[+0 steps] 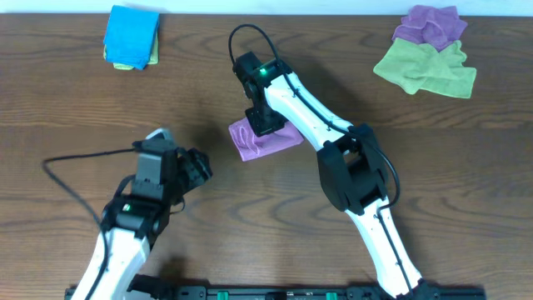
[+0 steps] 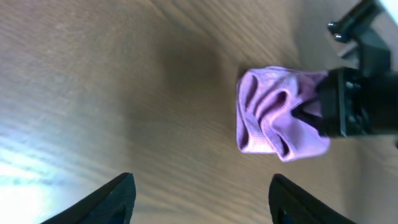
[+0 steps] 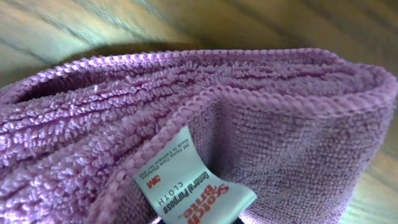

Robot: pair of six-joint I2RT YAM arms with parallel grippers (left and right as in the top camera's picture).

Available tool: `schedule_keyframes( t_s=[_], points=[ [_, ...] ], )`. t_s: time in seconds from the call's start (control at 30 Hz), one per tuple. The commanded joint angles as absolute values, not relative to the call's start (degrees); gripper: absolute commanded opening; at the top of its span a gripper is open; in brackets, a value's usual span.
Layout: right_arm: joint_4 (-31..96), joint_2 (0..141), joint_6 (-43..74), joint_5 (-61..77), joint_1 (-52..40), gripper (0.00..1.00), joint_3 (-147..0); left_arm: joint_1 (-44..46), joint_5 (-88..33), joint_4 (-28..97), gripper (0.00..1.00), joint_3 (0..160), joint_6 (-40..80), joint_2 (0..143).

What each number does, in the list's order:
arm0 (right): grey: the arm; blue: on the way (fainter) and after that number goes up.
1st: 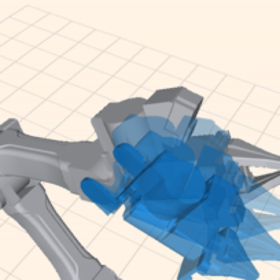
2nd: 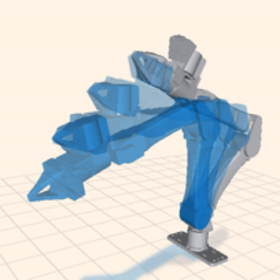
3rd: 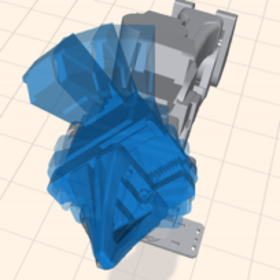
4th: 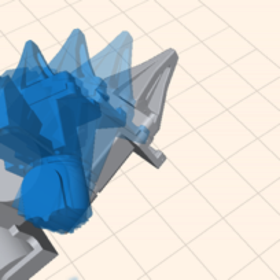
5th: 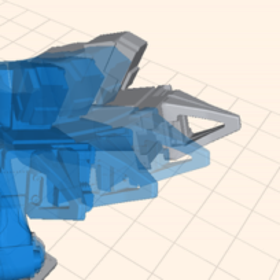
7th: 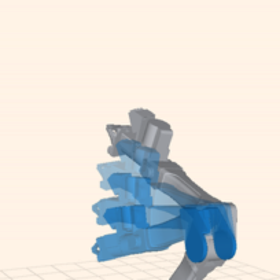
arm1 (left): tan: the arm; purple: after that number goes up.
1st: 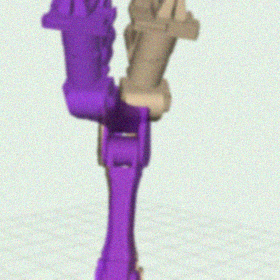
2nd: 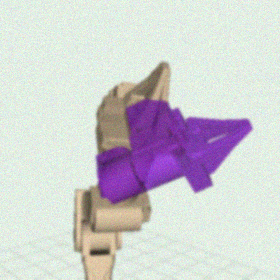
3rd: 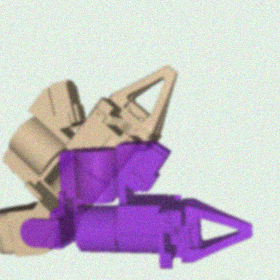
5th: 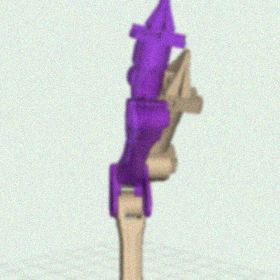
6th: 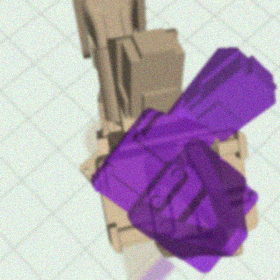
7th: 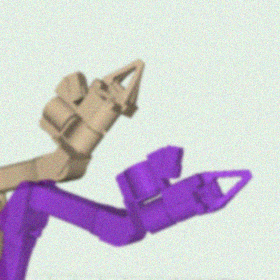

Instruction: Fold the cloth

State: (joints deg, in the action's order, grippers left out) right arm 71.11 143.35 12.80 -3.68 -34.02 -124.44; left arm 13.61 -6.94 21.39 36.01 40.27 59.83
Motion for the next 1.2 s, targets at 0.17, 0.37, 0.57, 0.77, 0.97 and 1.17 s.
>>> schedule_keyframes(
  t_s=[0.17, 0.37, 0.57, 0.77, 0.97, 1.17],
  points=[
    [72.7, 143.2, 10.1, -2.9, -33.6, 0.01, -123.8, 13.4, -14.2, 10.8, 0.74, 36.1, 37.2, 71.1],
    [72.5, 138.2, 7.8, -1.3, -33.3, 0.01, -123.9, 13.4, -15.6, 6.5, 0.76, 36.1, 37.1, 73.5],
    [72.7, 132.0, 7.1, -1.0, -32.9, 0.01, -123.9, 13.5, -18.1, 4.4, 0.76, 36.1, 34.7, 73.6],
    [74.1, 126.8, 4.1, -0.8, -31.2, 0.2, -123.9, 13.5, -18.1, 4.4, 0.77, 36.1, 33.4, 75.4],
    [75.7, 125.5, -0.9, 6.3, -25.1, 0.48, -123.9, 13.5, -20.9, 1.5, 0.78, 36.1, 31.8, 80.1],
    [77.1, 125.5, -4.0, 13.4, -18.8, 0.41, -123.9, 13.5, -23.0, -5.2, 0.79, 36.1, 31.7, 84.6]
  ],
)
